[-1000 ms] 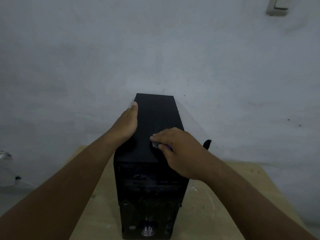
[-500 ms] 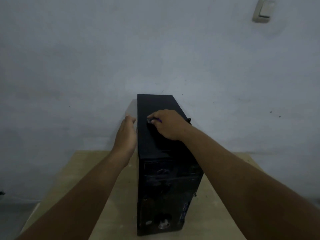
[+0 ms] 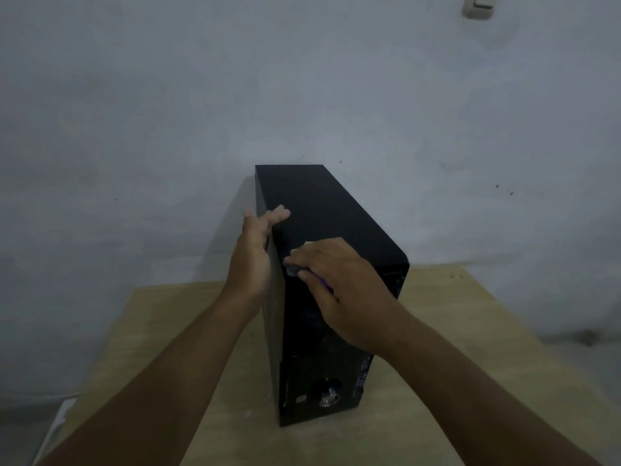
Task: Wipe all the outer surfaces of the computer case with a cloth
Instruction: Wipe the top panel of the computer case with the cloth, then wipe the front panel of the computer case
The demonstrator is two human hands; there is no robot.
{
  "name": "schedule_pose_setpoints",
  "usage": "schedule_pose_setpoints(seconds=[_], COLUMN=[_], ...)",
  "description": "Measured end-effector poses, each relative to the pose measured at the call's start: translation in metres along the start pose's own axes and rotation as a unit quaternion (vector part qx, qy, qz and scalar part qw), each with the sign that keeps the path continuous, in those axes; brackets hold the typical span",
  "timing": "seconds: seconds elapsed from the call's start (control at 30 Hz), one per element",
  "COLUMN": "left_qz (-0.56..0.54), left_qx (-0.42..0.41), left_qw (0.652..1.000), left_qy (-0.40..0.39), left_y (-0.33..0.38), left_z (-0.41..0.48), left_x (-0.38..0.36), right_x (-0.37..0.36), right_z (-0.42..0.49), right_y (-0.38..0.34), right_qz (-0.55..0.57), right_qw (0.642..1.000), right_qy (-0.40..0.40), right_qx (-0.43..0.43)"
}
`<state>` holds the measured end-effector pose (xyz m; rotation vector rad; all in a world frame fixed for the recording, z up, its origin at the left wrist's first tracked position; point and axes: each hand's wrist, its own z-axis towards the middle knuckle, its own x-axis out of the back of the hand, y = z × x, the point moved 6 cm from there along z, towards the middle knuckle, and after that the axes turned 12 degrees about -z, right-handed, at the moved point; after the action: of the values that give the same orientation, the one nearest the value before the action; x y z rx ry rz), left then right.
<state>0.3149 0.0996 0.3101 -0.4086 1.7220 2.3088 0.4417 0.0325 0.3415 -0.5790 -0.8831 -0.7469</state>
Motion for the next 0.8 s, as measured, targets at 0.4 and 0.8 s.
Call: schedule_pose_setpoints(seconds=[0.4,0.8], left_qz=[0.107,0.101], left_qx=[-0.212,-0.226], left_qw=[0.962,0.957], left_qy=[-0.134,-0.152], left_y=[-0.009,-0.015], left_z=[-0.025,-0.024], left_x=[-0.002,0.004], right_x=[-0.003,-0.004], right_z=[-0.025,-0.026], right_y=[-0.006,-0.010], right_qz=[-0.071,-0.020], right_qw=[0.986,0.996], right_qy=[0.138,0.086], right_qx=[-0.067,-0.022])
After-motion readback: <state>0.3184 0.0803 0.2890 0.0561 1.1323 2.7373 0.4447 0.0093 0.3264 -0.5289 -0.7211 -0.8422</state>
